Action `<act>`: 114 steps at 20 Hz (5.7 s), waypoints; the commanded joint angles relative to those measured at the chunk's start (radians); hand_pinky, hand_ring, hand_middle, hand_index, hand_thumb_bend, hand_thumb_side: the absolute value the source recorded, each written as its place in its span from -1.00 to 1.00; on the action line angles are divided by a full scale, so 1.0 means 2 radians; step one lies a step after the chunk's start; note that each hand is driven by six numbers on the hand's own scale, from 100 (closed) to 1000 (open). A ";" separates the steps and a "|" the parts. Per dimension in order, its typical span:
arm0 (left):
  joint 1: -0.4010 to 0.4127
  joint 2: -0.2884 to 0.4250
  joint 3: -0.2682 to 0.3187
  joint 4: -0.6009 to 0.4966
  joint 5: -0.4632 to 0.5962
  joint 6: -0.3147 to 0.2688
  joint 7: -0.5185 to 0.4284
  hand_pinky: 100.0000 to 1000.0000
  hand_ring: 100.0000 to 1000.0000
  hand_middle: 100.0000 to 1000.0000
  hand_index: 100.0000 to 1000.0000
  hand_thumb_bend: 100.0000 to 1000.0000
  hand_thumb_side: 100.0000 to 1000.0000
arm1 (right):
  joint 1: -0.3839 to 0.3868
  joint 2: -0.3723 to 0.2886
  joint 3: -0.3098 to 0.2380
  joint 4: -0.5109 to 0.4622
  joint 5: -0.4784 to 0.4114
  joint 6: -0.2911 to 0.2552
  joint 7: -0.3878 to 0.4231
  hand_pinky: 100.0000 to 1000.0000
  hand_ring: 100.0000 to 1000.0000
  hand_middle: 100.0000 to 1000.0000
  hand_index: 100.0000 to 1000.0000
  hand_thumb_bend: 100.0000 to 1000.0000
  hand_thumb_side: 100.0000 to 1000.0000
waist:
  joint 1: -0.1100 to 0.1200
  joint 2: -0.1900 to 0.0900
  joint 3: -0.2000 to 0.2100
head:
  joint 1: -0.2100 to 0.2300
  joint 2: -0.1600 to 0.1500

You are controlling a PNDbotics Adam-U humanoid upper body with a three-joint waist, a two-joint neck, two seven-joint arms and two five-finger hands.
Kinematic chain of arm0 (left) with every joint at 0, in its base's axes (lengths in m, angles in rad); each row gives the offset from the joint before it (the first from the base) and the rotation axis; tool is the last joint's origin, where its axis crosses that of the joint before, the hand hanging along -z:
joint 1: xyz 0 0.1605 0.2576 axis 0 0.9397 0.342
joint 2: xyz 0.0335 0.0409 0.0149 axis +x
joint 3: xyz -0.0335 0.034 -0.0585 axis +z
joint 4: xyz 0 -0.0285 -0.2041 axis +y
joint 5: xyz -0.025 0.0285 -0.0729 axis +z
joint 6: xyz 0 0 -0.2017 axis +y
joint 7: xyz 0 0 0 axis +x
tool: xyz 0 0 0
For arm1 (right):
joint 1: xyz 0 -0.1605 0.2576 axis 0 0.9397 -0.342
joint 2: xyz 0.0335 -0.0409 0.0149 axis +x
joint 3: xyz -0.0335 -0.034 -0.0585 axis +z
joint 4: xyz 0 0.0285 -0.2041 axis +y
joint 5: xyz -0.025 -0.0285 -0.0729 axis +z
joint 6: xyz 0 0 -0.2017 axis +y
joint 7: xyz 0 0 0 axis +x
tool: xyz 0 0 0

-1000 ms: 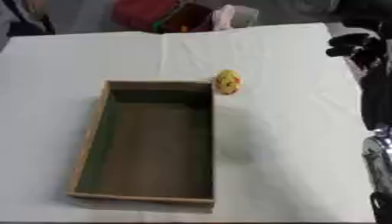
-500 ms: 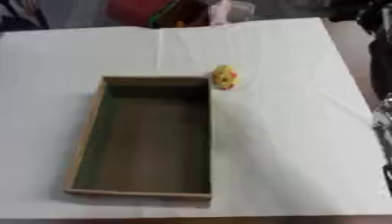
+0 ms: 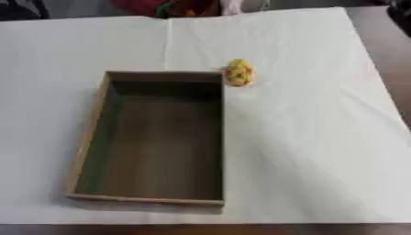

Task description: Pick up objects on the table and place them in the box.

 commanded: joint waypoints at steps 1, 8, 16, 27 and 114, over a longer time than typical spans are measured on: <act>-0.002 0.006 -0.001 -0.010 0.002 0.000 -0.002 -0.51 -0.17 -0.22 0.14 -1.00 0.71 | -0.023 -0.053 0.004 0.007 0.017 0.008 0.020 0.33 0.46 0.53 0.78 -1.00 0.65 | 0.000 -0.005 0.003 | -0.003 -0.013; -0.001 0.006 -0.003 -0.010 0.004 0.001 -0.005 -0.51 -0.17 -0.22 0.14 -1.00 0.72 | -0.087 -0.089 0.054 0.082 0.056 -0.005 0.067 0.42 0.56 0.66 0.89 -1.00 0.72 | -0.002 0.003 0.018 | -0.015 -0.023; 0.002 0.009 -0.004 -0.010 0.006 0.003 -0.007 -0.51 -0.17 -0.22 0.13 -1.00 0.72 | -0.181 -0.060 0.080 0.238 0.143 -0.105 0.221 0.56 0.69 0.70 0.87 -0.38 0.25 | -0.002 0.006 0.025 | -0.008 -0.019; 0.005 0.009 -0.005 -0.010 0.006 0.003 -0.011 -0.50 -0.17 -0.22 0.13 -1.00 0.74 | -0.235 -0.018 0.110 0.350 0.238 -0.174 0.300 0.62 0.75 0.69 0.95 -0.20 0.04 | -0.003 0.001 0.029 | -0.015 -0.022; -0.004 0.004 -0.009 -0.010 0.009 0.006 -0.013 -0.49 -0.18 -0.23 0.12 -1.00 0.72 | -0.261 0.073 0.171 0.174 0.113 -0.011 0.304 0.15 0.13 0.02 0.30 -1.00 -0.90 | -0.011 -0.013 0.033 | -0.054 -0.002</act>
